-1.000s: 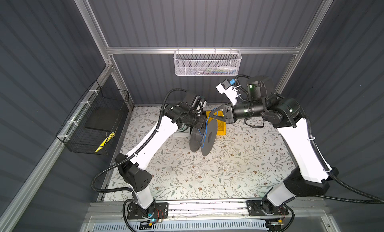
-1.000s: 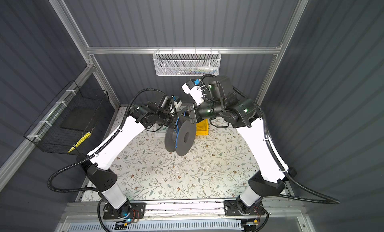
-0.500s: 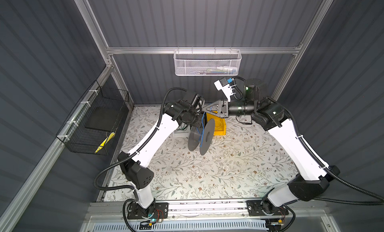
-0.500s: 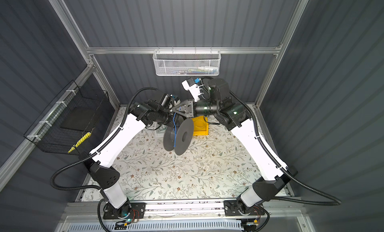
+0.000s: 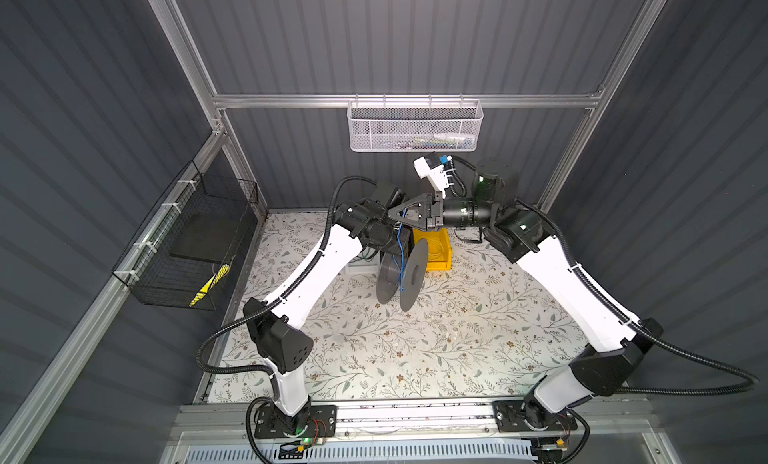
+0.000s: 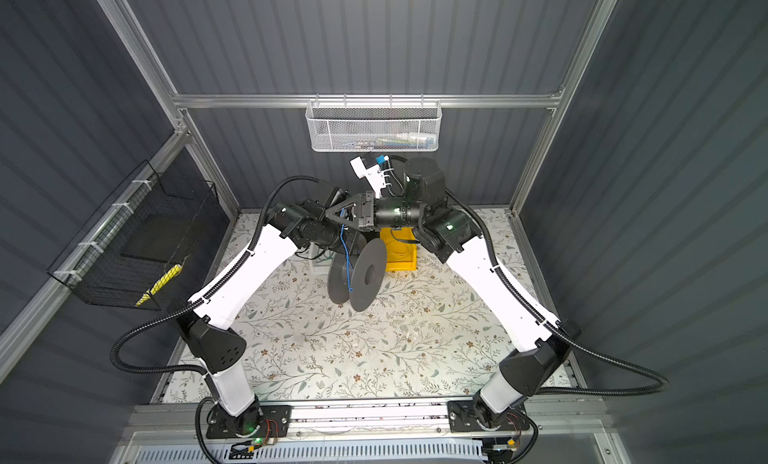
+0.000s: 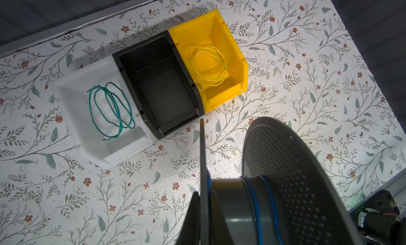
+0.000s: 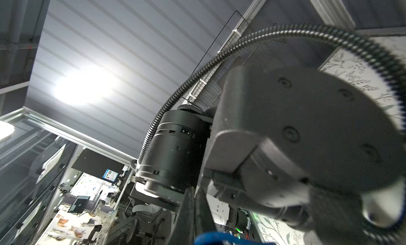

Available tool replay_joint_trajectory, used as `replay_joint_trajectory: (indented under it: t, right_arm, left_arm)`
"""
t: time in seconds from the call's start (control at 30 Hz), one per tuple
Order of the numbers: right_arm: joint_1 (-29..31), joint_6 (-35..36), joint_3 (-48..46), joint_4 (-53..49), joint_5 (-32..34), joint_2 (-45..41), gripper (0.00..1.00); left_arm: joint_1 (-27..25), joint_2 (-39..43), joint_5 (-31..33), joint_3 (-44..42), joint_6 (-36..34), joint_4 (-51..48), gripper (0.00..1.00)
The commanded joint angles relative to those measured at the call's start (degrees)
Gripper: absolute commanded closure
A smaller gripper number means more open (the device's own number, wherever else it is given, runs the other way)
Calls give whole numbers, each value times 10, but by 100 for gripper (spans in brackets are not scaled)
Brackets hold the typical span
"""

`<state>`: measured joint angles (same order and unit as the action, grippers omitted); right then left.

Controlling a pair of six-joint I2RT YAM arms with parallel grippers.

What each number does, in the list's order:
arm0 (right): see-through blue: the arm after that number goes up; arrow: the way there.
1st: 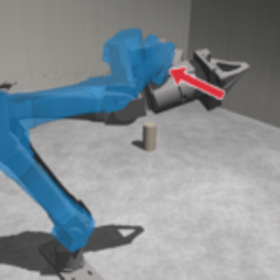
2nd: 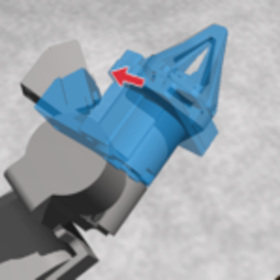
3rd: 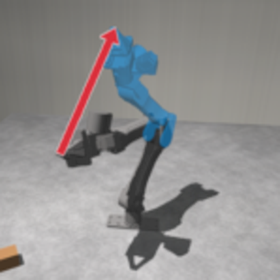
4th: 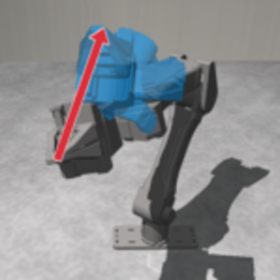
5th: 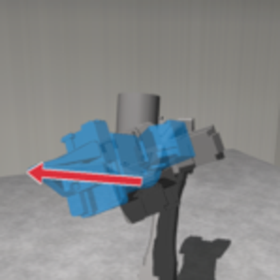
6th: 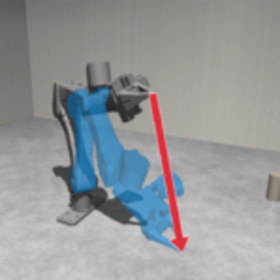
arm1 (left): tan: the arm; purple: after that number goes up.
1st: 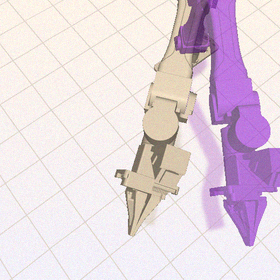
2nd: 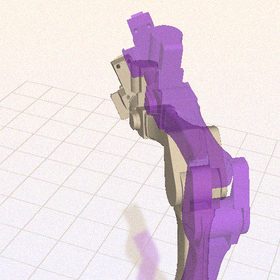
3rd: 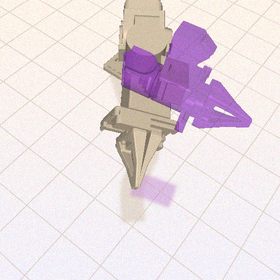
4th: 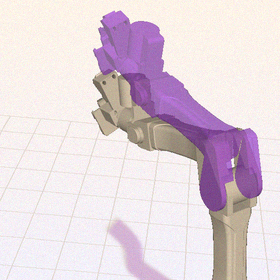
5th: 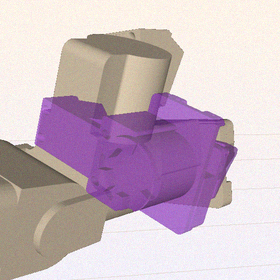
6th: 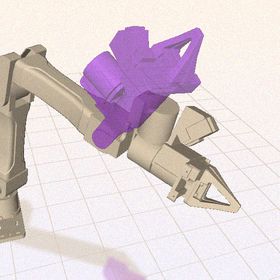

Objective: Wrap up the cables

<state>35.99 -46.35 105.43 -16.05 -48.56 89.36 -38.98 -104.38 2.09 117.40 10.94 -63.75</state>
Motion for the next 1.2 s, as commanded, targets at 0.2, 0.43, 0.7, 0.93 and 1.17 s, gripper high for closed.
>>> replay_joint_trajectory:
  t: [0.2, 0.43, 0.7, 0.93, 1.17]
  right_arm:
    - [-50, -14, 63, 154, 80, -1, 100]
    - [-56, 1, 59, 168, 145, 28, 100]
    - [-58, -12, -56, 238, 218, -15, 100]
    - [-60, 4, -152, 226, 236, -87, 100]
    - [-68, -20, -171, 241, 241, -101, 100]
  left_arm:
    - [-5, 16, -38, -72, -10, -2, 100]
    - [-7, 57, -82, -132, -5, 46, 100]
    - [-5, 127, -63, -206, 61, 118, 100]
    - [-6, 196, 47, -254, 167, 149, 100]
    - [-28, 201, 52, -270, 135, 165, 100]
